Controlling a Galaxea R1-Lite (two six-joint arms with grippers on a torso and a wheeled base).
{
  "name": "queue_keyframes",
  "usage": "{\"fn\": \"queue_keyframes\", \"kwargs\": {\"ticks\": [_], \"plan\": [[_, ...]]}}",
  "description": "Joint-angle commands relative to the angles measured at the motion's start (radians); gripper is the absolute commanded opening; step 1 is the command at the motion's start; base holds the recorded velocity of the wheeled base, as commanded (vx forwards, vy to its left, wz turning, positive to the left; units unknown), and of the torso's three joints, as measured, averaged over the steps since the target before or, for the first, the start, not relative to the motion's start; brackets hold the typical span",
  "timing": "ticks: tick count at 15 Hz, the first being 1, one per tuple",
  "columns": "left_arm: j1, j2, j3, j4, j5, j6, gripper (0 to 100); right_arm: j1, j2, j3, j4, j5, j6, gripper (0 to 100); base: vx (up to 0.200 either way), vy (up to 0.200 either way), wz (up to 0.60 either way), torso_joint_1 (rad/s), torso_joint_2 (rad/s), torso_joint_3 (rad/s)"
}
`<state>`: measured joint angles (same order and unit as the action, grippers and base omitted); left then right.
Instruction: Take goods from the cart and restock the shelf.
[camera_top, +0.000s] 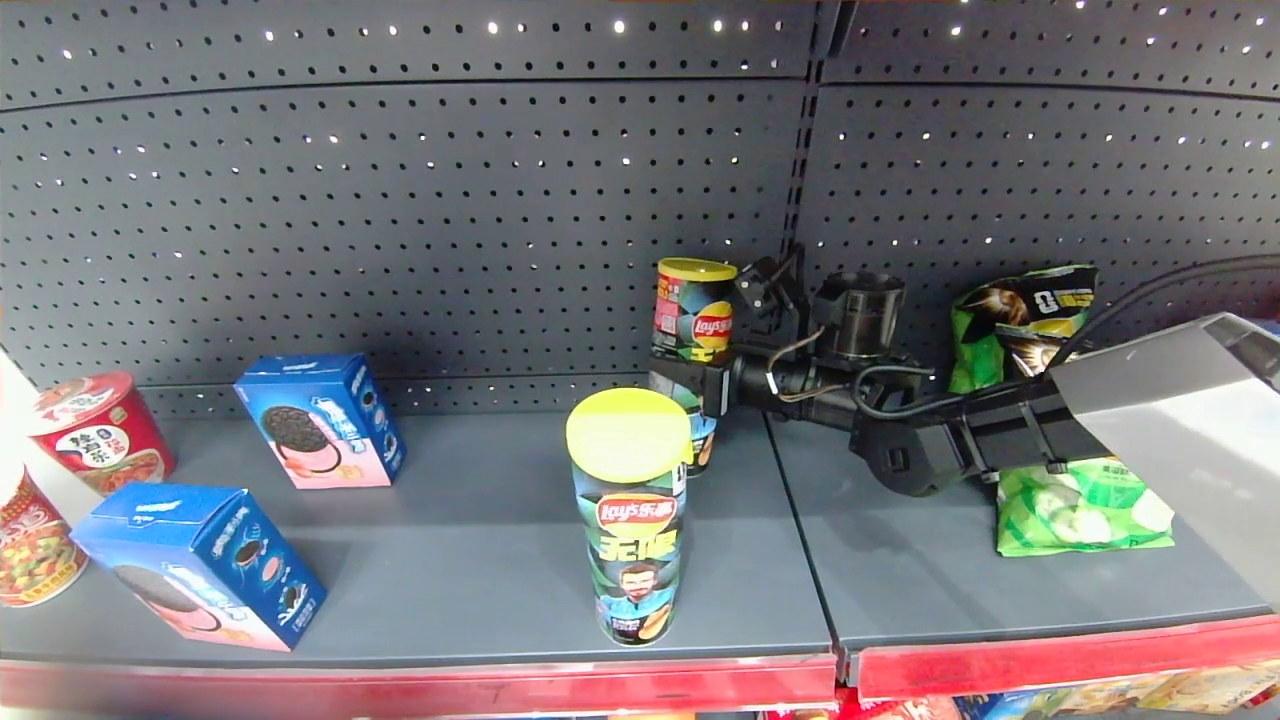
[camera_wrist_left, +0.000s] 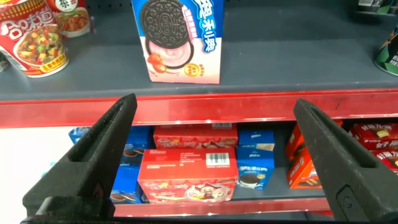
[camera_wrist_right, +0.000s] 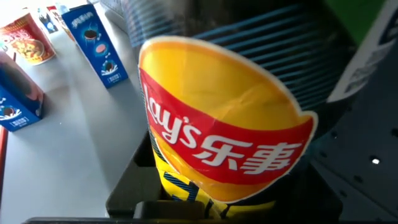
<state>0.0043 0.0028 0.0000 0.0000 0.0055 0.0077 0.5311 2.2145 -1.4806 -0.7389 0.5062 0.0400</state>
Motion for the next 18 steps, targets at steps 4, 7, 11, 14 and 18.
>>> {"fn": "queue_keyframes", "kwargs": {"ticks": [4,7,11,14,18], "plan": [[0.0,0.002,0.0,0.0,0.001,0.0,100,0.001,0.013,-0.004,-0.01,0.0,0.014,0,0.0,0.0,0.0,0.0,0.0,0.0],[0.0,0.002,0.0,0.0,0.001,0.0,100,0.001,0.021,-0.006,-0.011,0.0,0.015,0,0.0,0.0,0.0,0.0,0.0,0.0],[0.0,0.002,0.0,0.0,-0.001,0.0,100,0.001,0.011,0.002,-0.011,0.0,0.029,100,0.0,0.0,0.0,0.0,0.0,0.0],[0.0,0.002,0.0,0.0,0.001,0.0,100,0.004,0.002,0.011,-0.017,0.0,0.034,100,0.0,0.0,0.0,0.0,0.0,0.0],[0.0,0.002,0.0,0.0,0.001,0.0,100,0.007,-0.044,0.077,-0.017,0.002,0.034,100,0.0,0.0,0.0,0.0,0.0,0.0]]}}
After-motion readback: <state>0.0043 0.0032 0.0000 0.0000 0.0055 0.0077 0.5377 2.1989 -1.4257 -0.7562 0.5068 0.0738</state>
